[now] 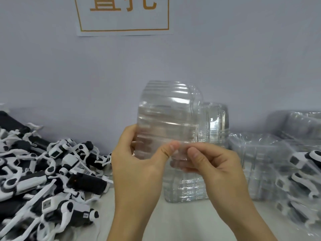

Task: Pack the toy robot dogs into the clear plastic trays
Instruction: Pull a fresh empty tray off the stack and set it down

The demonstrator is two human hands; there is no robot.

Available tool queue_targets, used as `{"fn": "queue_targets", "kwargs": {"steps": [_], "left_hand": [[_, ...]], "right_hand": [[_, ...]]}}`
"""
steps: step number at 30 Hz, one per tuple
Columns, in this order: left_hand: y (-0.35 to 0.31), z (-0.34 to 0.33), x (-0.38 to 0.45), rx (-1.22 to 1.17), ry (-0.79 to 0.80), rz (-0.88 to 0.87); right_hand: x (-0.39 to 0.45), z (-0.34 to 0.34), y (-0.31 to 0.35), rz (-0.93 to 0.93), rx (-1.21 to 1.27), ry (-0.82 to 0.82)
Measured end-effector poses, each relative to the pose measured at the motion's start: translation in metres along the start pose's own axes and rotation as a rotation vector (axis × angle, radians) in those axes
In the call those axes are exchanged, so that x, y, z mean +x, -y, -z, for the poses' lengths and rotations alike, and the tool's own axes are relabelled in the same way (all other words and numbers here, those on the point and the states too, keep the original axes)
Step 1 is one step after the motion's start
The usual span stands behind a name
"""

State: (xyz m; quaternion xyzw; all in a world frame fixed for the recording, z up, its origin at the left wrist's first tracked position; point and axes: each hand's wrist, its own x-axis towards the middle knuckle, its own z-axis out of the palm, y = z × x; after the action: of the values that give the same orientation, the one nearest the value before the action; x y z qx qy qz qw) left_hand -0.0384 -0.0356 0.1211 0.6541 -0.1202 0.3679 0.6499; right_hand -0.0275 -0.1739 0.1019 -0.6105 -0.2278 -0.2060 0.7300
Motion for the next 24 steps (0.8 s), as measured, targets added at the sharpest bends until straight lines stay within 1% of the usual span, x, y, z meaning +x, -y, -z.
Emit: {"fn": "queue_targets", "kwargs": {"steps": [5,7,12,14,16,19,24], "left_hand": [[0.009,0.003,0.003,0.050,-0.039,0.125],[0.010,0.003,0.002,0.084,-0.022,0.150],[0.010,0.004,-0.002,0.140,0.145,0.163],[0.009,0.004,-0.003,0.156,0.221,0.161],[0.010,0.005,-0.004,0.182,0.264,0.162],[0.010,0.007,-0.004,0.220,0.315,0.161],[0.013,0.008,-0.004,0.226,0.330,0.118]], "right_hand": [[-0.002,-0.008,-0.003,-0.109,0.047,0.024],[-0.002,-0.010,-0.004,-0.135,0.042,0.012],[-0.003,-0.012,-0.005,-0.148,0.034,-0.065],[-0.003,-0.011,-0.005,-0.174,0.070,-0.118],[-0.002,-0.010,-0.006,-0.201,0.116,-0.137],[0.000,-0.007,-0.005,-0.257,0.205,-0.085],[0.000,-0.002,-0.001,-0.264,0.187,-0.018]]}}
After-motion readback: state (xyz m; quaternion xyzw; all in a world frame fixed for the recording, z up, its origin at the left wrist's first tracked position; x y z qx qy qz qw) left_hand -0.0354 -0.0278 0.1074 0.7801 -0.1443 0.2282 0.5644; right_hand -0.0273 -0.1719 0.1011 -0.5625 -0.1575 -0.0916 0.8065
